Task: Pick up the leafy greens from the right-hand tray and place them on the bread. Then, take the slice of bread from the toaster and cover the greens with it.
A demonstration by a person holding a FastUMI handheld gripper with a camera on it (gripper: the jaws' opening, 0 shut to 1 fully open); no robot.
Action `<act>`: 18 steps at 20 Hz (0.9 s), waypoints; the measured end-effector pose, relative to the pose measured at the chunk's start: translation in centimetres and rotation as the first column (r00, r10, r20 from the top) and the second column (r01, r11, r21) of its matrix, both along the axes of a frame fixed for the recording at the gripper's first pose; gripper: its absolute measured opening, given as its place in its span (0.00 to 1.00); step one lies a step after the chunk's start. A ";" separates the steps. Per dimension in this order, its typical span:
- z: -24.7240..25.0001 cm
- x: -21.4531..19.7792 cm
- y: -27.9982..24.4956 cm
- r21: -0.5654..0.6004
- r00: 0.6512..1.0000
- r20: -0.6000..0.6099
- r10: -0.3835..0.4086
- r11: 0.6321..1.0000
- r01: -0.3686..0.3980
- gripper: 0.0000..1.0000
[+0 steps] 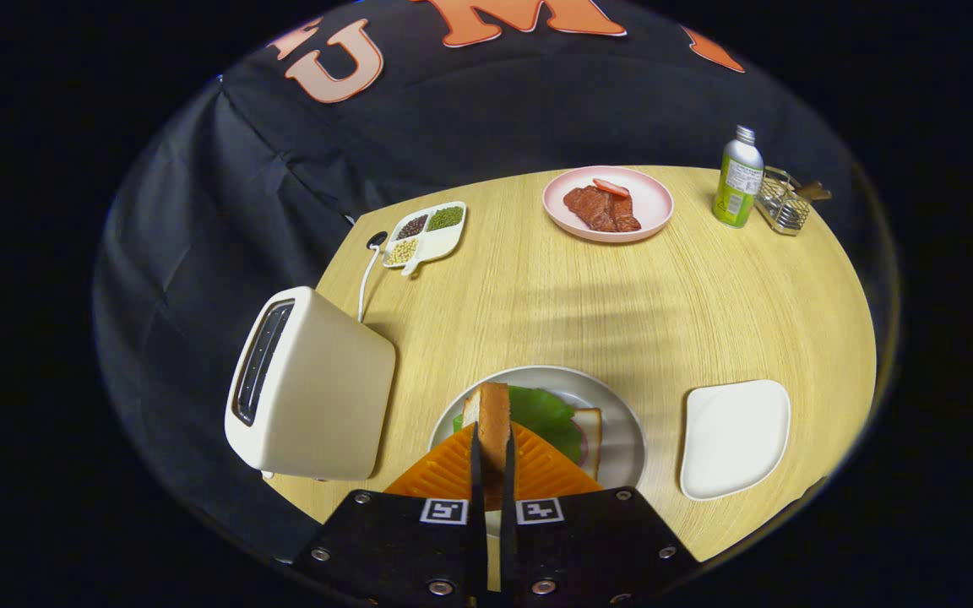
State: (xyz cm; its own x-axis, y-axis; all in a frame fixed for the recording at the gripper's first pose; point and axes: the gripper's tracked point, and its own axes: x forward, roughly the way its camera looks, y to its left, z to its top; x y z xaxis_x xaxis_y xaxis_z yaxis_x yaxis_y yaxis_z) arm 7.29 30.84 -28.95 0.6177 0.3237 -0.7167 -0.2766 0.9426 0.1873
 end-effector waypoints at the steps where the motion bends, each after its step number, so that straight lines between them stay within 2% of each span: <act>1: -0.3 0.0 -0.5 0.003 1.000 -0.008 -0.003 1.000 0.003 0.07; 8: -1.8 0.3 -3.2 0.002 0.999 -0.033 -0.037 0.999 0.037 0.14; 11: -2.0 0.2 -4.6 -0.036 0.998 -0.022 -0.056 0.998 0.055 0.28; 12: -1.8 0.3 -5.2 -0.041 0.998 -0.020 -0.063 0.997 0.062 0.30; 18: 1.8 0.5 -7.7 -0.067 0.994 0.056 -0.093 0.993 0.096 0.56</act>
State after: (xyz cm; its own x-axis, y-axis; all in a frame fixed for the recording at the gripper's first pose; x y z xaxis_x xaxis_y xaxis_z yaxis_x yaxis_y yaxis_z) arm 7.79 23.12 -27.12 0.6808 0.2128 -0.7008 -0.1936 0.9751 0.1081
